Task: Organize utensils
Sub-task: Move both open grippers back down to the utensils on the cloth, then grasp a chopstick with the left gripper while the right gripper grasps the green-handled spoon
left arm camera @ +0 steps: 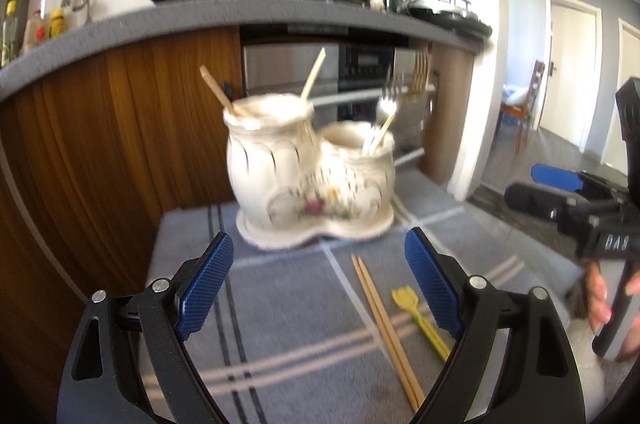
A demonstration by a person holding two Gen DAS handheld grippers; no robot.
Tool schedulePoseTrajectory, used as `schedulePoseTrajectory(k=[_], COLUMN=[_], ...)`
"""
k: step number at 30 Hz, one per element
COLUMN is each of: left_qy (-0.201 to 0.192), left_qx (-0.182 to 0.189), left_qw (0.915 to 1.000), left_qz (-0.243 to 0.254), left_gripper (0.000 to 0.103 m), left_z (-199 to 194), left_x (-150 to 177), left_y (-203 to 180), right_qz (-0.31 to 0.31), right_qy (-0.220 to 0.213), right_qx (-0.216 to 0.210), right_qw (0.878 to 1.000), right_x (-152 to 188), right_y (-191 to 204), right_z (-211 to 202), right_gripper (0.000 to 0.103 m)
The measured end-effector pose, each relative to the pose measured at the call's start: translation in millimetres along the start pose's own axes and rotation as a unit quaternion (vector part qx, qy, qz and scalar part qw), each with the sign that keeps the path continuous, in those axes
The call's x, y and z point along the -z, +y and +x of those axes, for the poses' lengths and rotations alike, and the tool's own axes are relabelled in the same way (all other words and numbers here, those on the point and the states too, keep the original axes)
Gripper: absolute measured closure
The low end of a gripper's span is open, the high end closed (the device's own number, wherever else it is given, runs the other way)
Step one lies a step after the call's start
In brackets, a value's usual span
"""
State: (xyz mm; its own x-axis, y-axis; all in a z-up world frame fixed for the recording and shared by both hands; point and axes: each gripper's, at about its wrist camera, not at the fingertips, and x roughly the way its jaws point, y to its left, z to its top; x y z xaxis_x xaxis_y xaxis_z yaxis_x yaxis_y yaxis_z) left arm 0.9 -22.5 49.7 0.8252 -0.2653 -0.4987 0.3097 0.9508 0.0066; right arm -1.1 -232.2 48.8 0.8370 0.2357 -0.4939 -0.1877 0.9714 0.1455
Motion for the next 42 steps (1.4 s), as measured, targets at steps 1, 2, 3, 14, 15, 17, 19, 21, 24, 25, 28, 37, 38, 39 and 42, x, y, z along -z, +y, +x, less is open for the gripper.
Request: schedulePoseTrajectory(k=[1,2,3,14,15,17,19,21,24,25,28,37,38,39,42], left_qy=[0.005,0.014,0.019,0.101,0.110,0.127,0.142,0.154,0.165,0.168,0.174,0.180,0.183,0.184,0.183], left_qx=[-0.001,-0.001,0.000,0.033,0.035,0.042,0.049,0.054,0.069,0.073,0.083,0.083,0.087,0.088,0.093], left_qw=[1.0000,0.9999,0.9998,0.9941,0.9932,0.9909,0.9886,0.9866,0.9838,0.9831,0.9812,0.9797,0.9787,0.9783,0.9773], left_qz=[-0.001,-0.001,-0.002,-0.018,-0.017,-0.011,-0.006,-0.004,-0.004,-0.002,0.002,0.030,0.036,0.039,0.052], left_gripper=[0.016,0.016,0.016,0.016,0.019,0.025,0.037,0.043,0.047,0.048,0.055,0.072,0.075,0.079,0.088], left_z=[1.8,5.1,7.4,41.0,43.8,48.5,52.3,55.0,57.2,57.7,60.4,64.7,65.3,65.0,66.0], left_x=[3.1,8.0,11.1,39.0,41.0,45.4,48.5,51.4,54.9,55.4,57.0,56.7,56.0,55.7,54.8], left_y=[-0.1,0.0,0.0,-3.6,-5.1,-8.1,-10.5,-12.1,-14.8,-16.2,-19.1,-28.0,-30.2,-31.6,-36.1], right_qz=[-0.001,-0.001,-0.001,-0.005,-0.010,-0.019,-0.033,-0.044,-0.055,-0.058,-0.063,-0.086,-0.089,-0.093,-0.103], right_qy=[0.010,0.018,0.025,0.078,0.084,0.093,0.104,0.112,0.123,0.125,0.137,0.153,0.154,0.157,0.154], right_qx=[0.000,-0.001,0.000,-0.025,-0.029,-0.035,-0.039,-0.042,-0.054,-0.056,-0.064,-0.064,-0.063,-0.061,-0.060], right_qw=[1.000,1.000,1.000,0.997,0.996,0.995,0.993,0.992,0.989,0.989,0.987,0.982,0.982,0.981,0.981], right_x=[7.3,13.9,21.9,50.2,51.9,53.8,56.9,59.0,61.5,62.0,63.7,71.2,71.8,73.0,73.8], right_y=[-0.8,-1.8,-3.1,-5.6,-4.3,-1.4,3.2,6.8,11.6,13.2,17.7,28.6,29.2,29.9,30.8], right_z=[3.3,5.5,7.7,30.8,32.9,35.6,38.8,40.4,43.0,43.7,47.1,52.9,54.0,55.4,55.6], right_gripper=[0.006,0.006,0.006,0.006,0.007,0.011,0.016,0.023,0.030,0.033,0.041,0.055,0.057,0.059,0.068])
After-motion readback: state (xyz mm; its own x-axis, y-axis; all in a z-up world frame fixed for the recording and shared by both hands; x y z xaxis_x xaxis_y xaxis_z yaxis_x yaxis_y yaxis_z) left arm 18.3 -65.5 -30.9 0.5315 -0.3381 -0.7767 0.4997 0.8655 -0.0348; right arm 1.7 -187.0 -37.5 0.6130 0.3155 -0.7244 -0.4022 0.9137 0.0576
